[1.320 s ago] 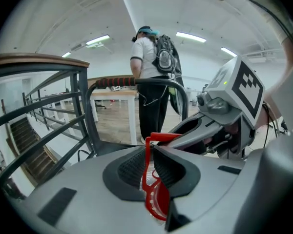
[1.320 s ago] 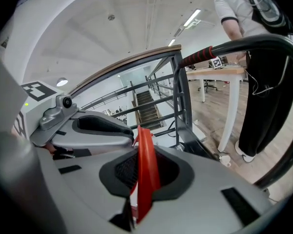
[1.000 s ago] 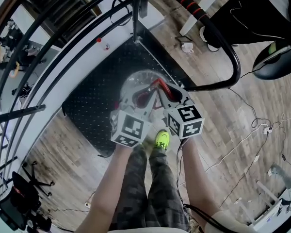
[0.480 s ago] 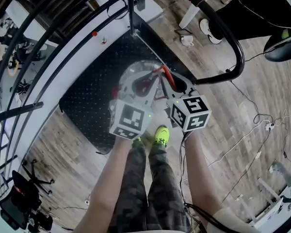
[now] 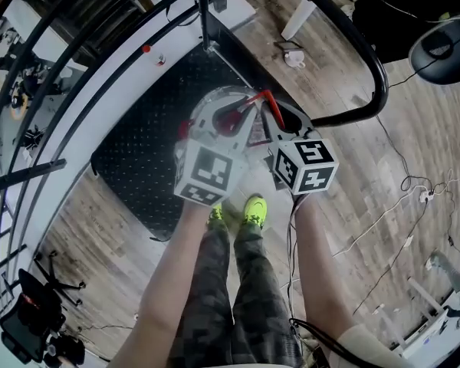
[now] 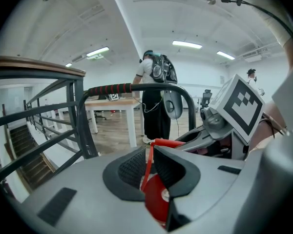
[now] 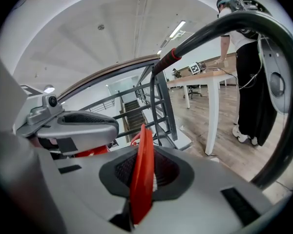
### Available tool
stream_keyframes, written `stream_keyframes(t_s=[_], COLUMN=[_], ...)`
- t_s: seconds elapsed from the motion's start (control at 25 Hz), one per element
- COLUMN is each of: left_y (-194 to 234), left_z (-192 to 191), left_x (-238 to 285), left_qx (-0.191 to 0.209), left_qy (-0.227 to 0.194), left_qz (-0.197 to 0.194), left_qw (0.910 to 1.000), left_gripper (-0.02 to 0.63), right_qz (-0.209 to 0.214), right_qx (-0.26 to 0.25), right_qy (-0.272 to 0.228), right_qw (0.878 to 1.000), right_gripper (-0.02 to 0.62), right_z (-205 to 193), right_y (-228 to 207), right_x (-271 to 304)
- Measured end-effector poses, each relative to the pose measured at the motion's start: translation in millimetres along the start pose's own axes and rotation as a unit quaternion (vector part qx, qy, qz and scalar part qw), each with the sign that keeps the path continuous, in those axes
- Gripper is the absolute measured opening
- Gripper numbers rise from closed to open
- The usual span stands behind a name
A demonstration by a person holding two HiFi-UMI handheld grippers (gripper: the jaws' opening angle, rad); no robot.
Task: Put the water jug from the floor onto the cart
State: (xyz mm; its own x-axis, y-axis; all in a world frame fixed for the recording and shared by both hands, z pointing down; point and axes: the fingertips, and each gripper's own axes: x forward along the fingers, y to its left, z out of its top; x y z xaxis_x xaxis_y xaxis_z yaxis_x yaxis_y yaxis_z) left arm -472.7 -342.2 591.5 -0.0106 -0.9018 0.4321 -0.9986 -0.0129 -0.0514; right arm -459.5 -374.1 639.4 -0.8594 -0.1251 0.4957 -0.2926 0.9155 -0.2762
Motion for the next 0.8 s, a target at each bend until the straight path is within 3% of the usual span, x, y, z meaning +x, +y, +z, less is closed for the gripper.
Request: stream_keyframes(t_s=[0.4,0.52,0.8], left_y=[-5.9,-5.8,-11.5], left_z=[1.8,3.6,13.4], left_x=[6.3,8.4,6.0], left_qx=[0.005,0.013,0.024], left_qy=[0.005,0.006,0.002], left_qz=[-0.005,0.001,0.005], left_qw=[1.0,0.9999,0.9997], left_gripper=[0.029,0.029,0.029], right_qz=[-0.012,-0.005,-0.003], right_qx=[-0.024,-0.031,-0.07], right_qy=[-0.008,-0.018,-0.027], right_qw=[1.0,0.999,0.997], right_gripper=[0.048,0.106,0.109], right_z=[1.4,5.9,21.2], right_y=[-7.4,-8.2,-1.8], right_x=[-7.5,-12.8,-23.9])
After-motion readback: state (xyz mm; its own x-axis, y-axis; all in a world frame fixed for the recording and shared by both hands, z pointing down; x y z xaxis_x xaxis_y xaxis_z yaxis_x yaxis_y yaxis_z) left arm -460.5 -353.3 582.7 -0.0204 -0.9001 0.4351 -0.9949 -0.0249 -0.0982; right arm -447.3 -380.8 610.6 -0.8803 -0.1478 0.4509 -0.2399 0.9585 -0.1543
